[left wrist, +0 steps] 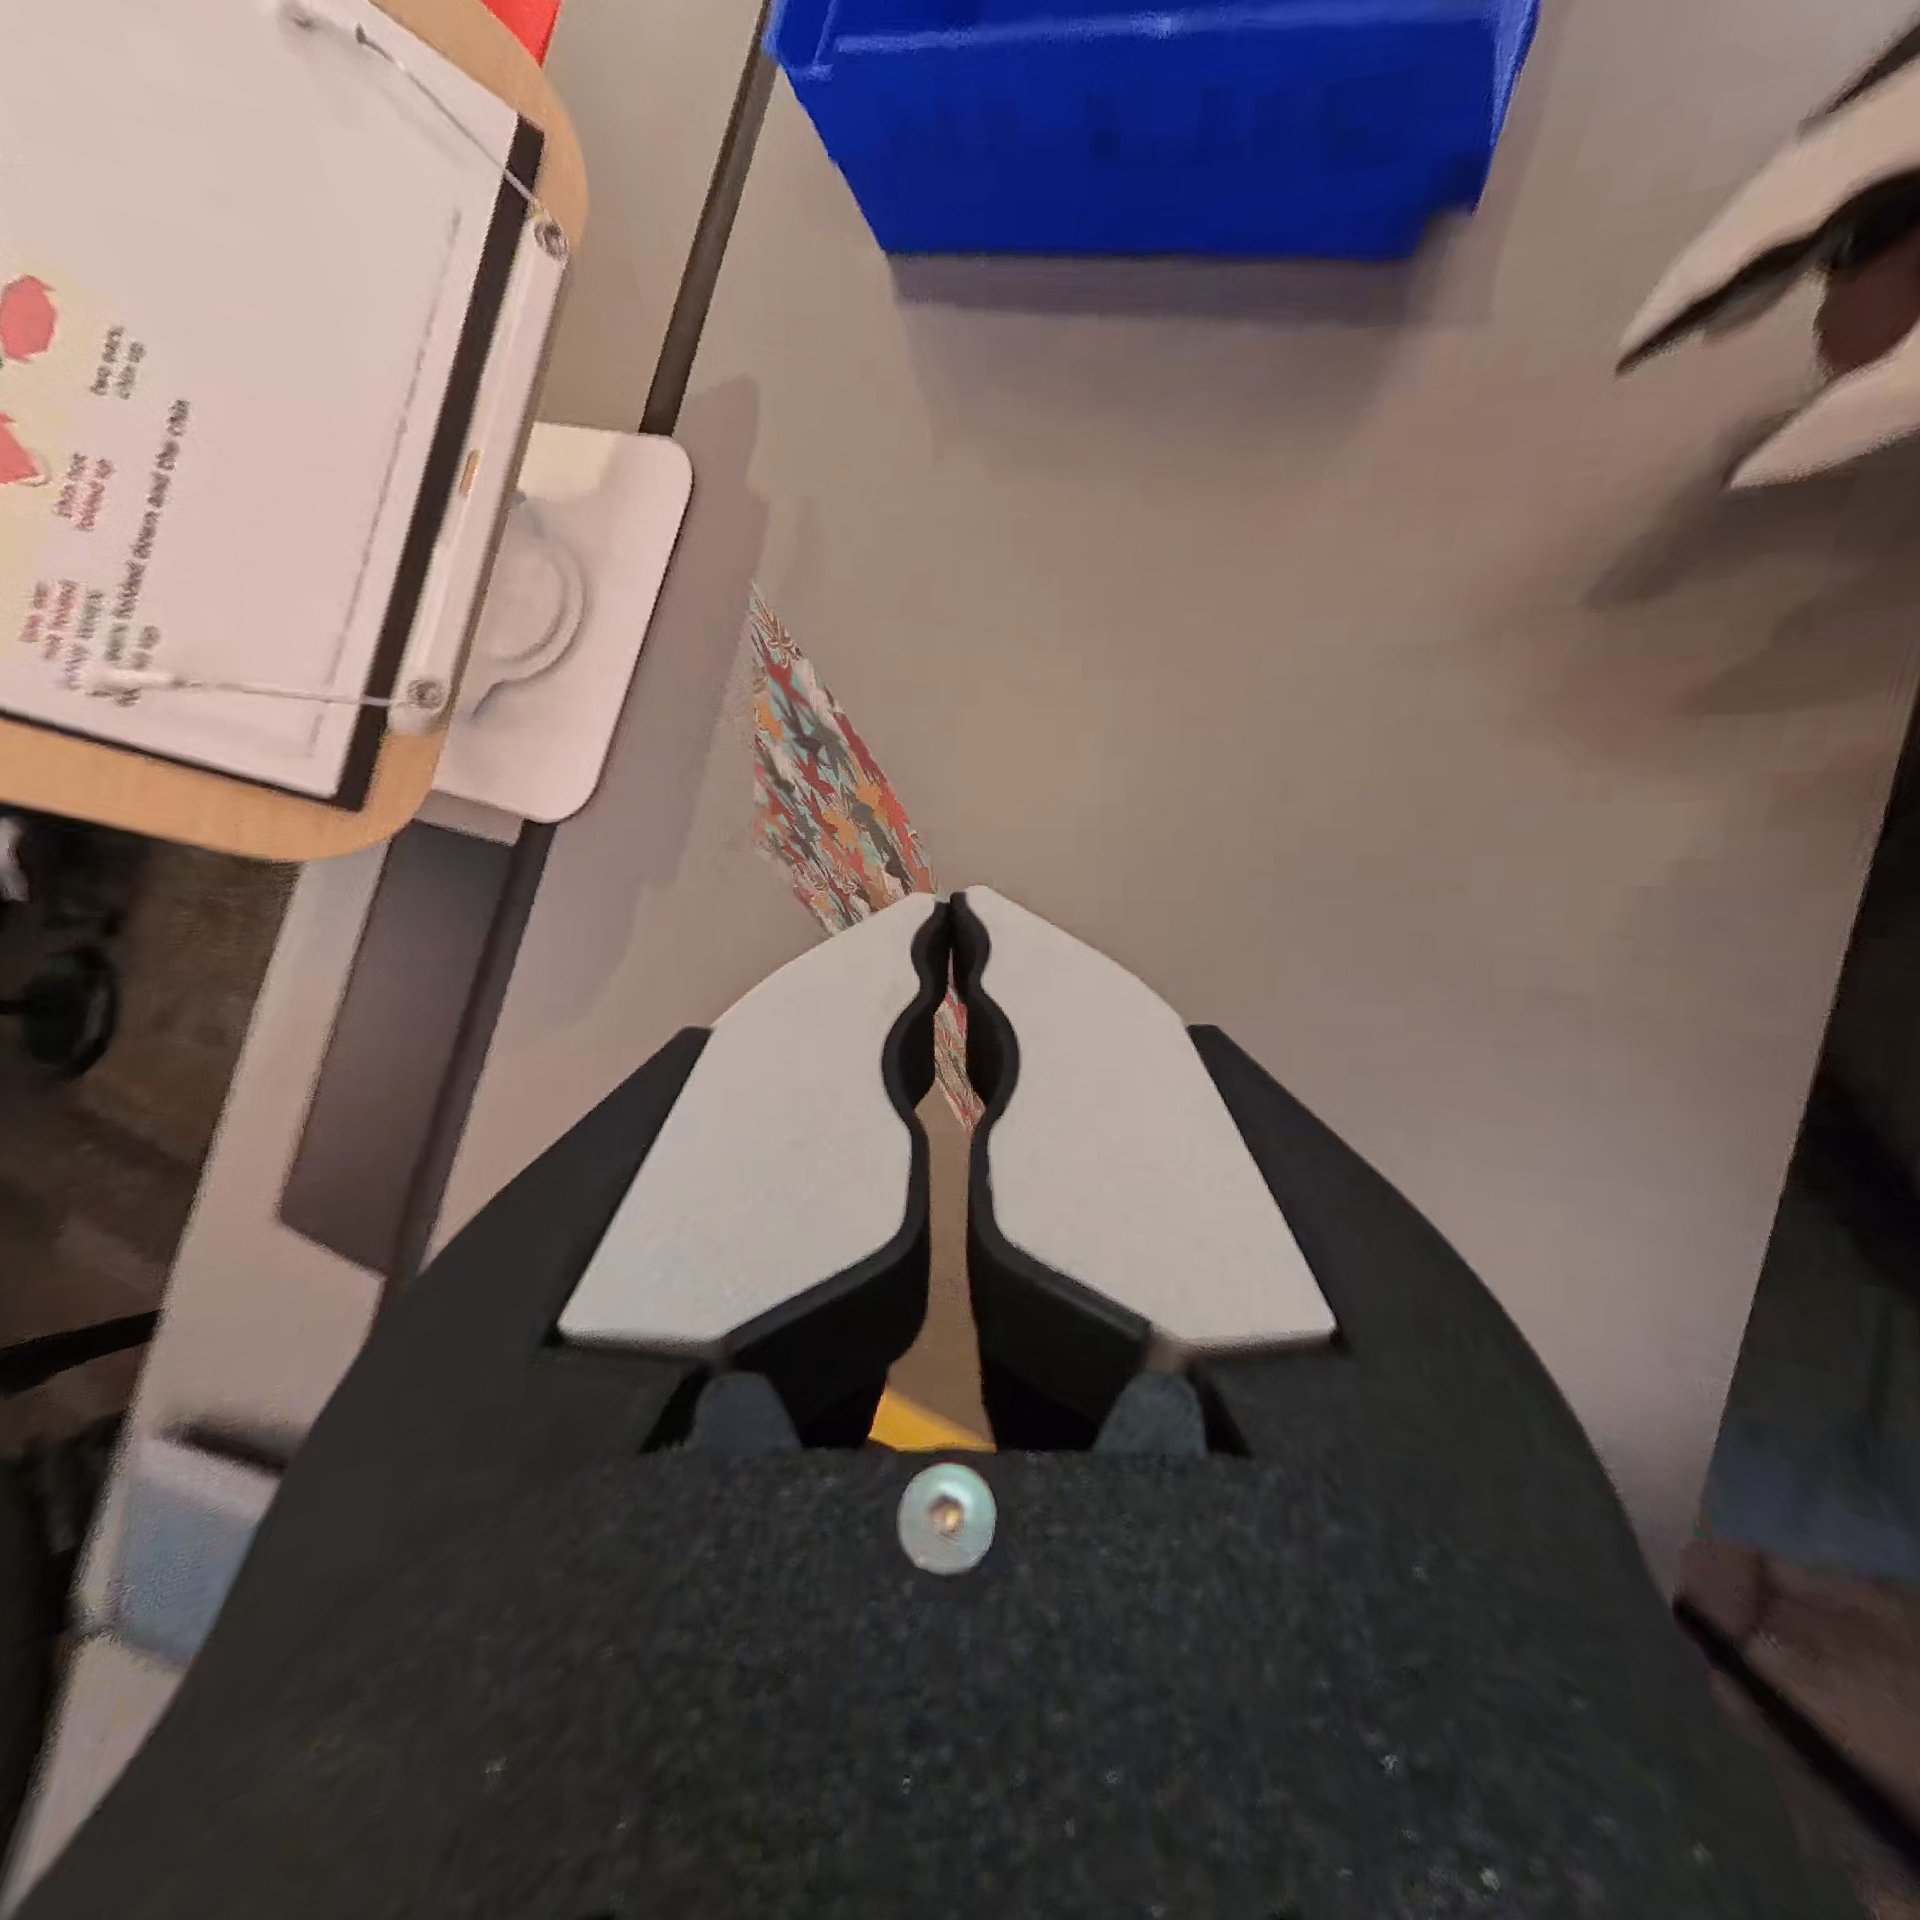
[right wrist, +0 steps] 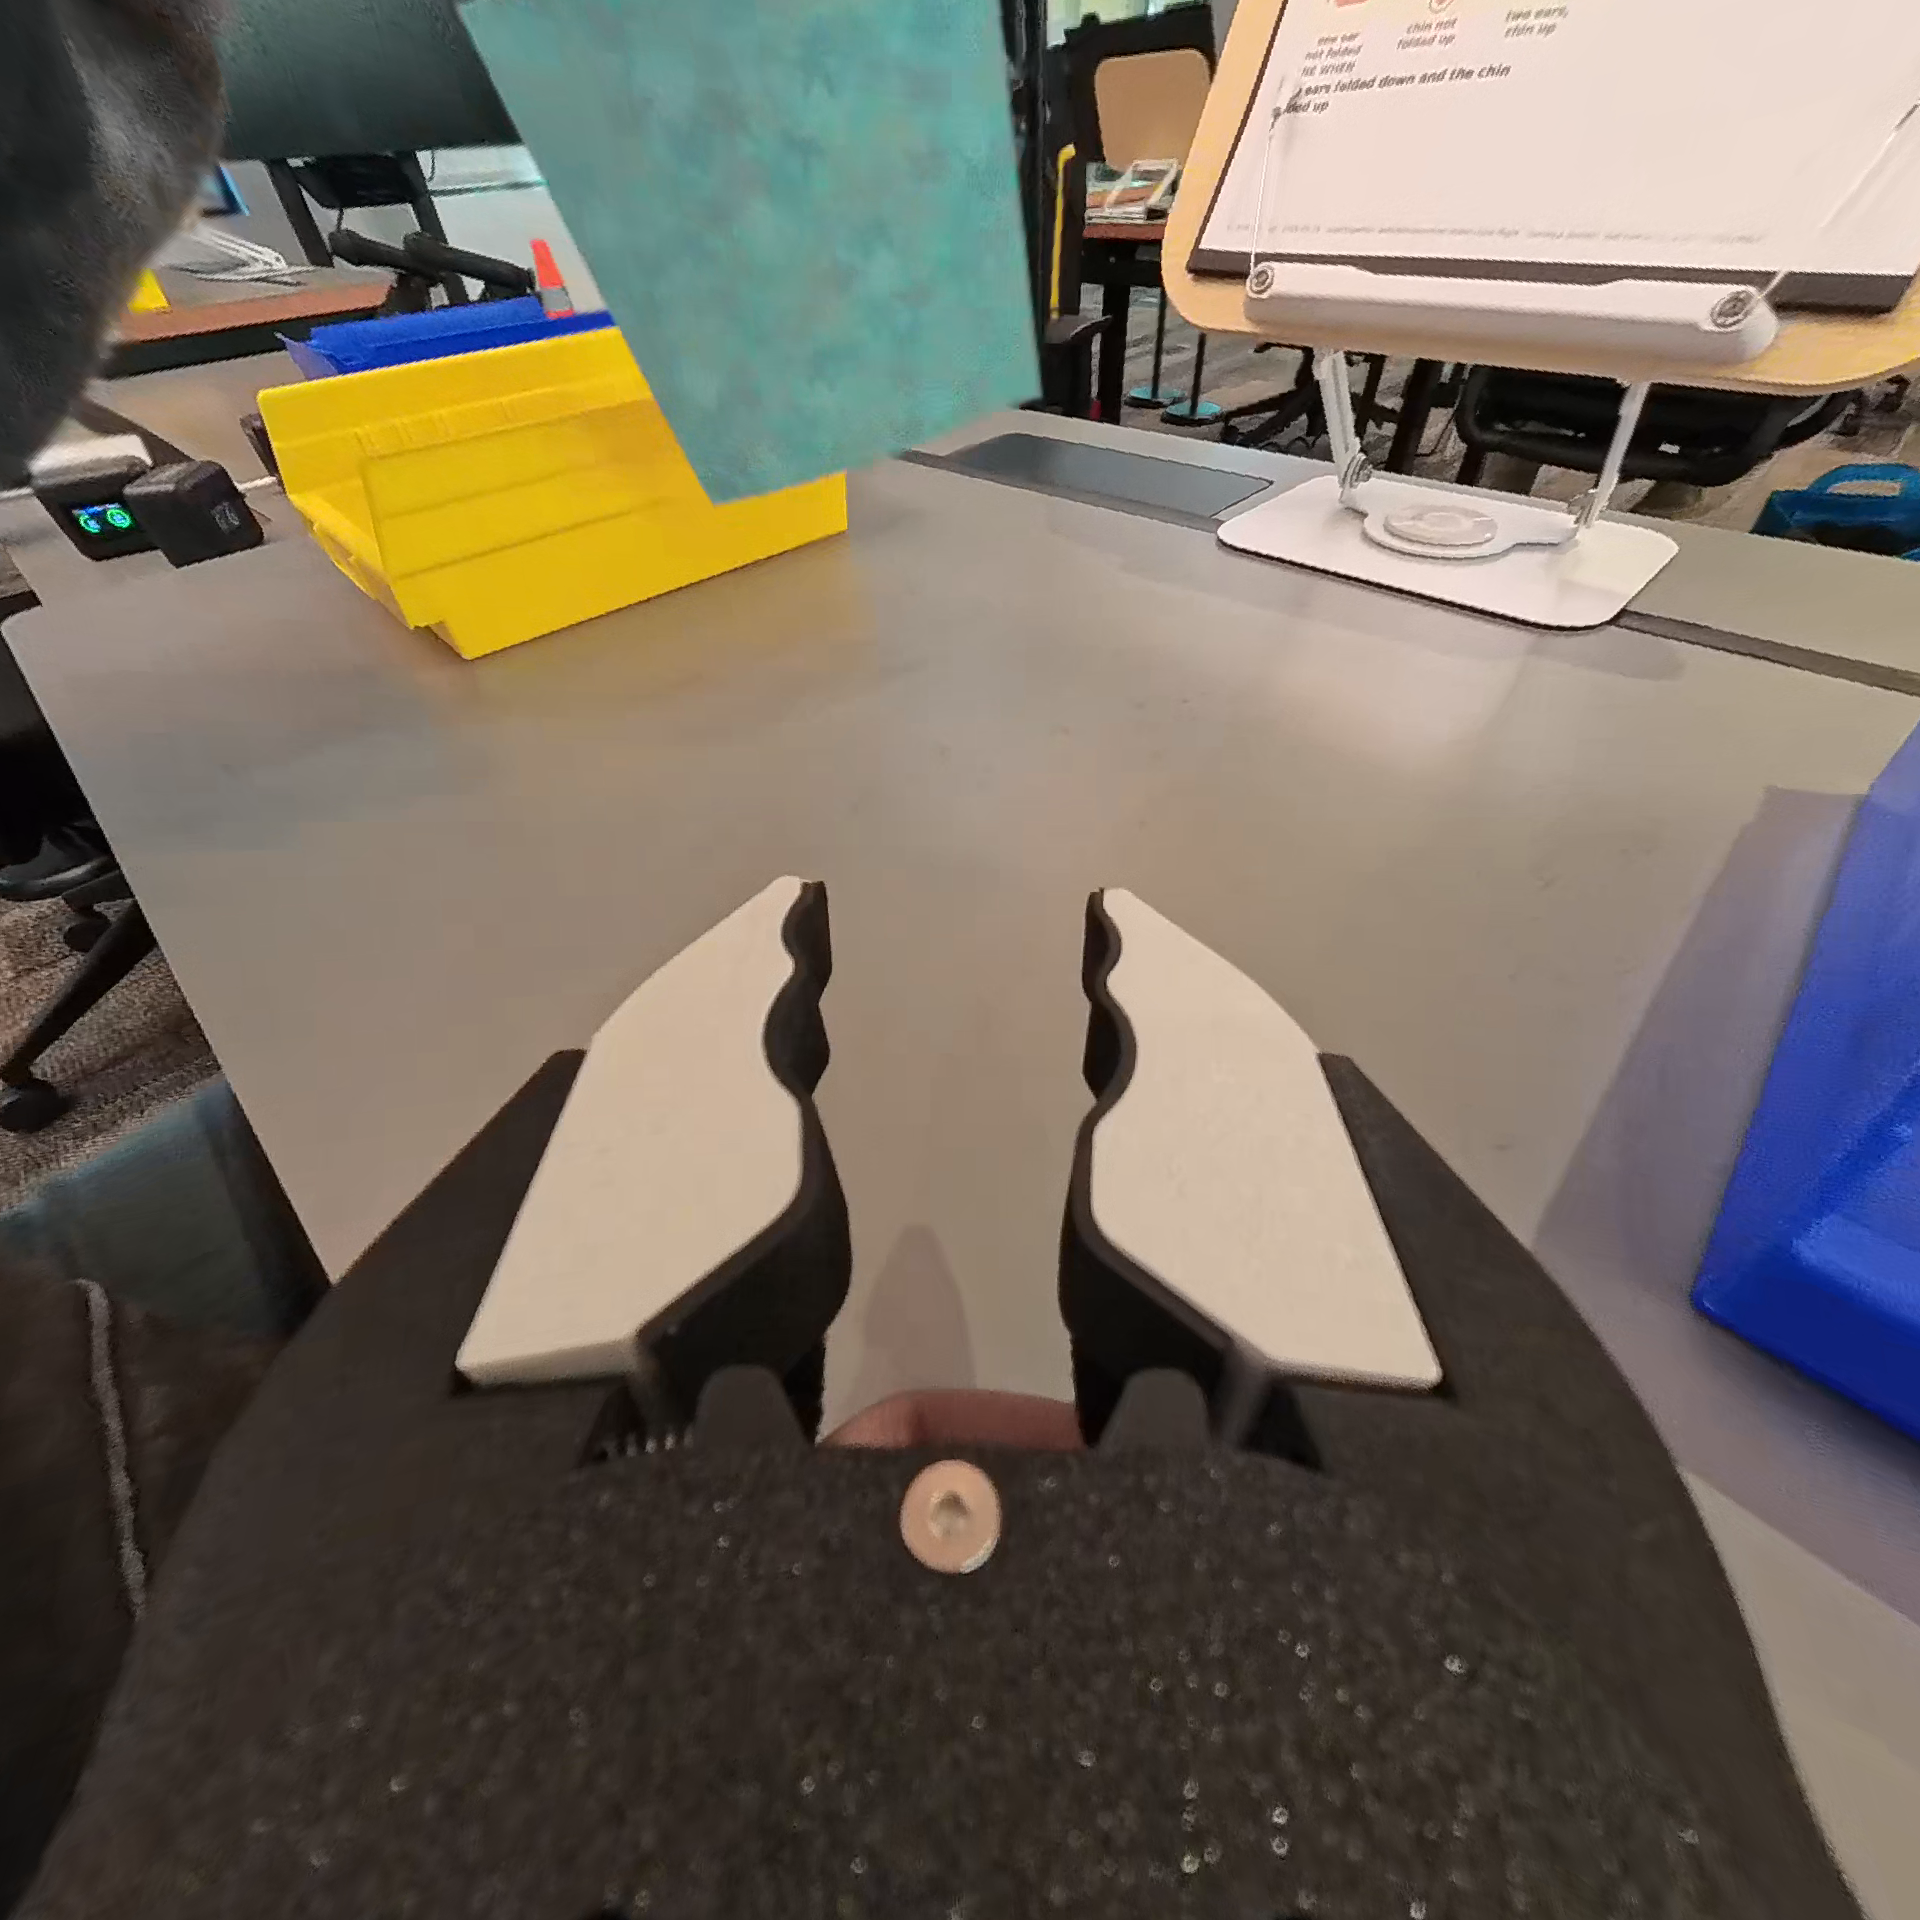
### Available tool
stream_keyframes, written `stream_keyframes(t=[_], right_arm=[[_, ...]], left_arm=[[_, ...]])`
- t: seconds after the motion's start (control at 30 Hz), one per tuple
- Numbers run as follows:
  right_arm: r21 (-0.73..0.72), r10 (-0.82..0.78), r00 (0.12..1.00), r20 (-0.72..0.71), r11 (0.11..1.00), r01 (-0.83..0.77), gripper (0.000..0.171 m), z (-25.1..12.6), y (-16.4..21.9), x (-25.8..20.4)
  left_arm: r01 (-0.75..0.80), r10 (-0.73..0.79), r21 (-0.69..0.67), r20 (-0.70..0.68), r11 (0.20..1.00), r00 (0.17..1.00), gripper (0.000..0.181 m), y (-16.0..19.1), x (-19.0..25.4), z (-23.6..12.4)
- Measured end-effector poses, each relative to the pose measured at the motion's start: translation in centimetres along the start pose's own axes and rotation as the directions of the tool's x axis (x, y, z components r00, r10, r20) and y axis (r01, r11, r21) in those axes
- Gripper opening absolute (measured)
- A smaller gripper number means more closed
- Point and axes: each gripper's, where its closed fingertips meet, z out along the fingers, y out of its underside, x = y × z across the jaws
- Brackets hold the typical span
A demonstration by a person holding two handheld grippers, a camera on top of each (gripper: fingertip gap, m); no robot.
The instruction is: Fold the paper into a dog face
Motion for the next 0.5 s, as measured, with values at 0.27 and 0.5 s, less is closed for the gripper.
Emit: stream_keyframes(t=[0.27, 0.5], right_arm=[[0.0, 0.02, 1.0, -0.001, 1.0, -0.02, 0.046, -0.7, 0.4, 0.6], [-0.006, 0.033, 0.999, 0.006, 0.999, -0.033, 0.046, -0.6, 0.6, 0.7]], left_arm=[[0.501, -0.452, 0.155, -0.269, 0.851, 0.851, 0.0, -1.2, -0.4, 6.6], [0.8, -0.709, 0.133, -0.395, 0.585, 0.584, 0.0, 4.1, -4.8, 11.8]])
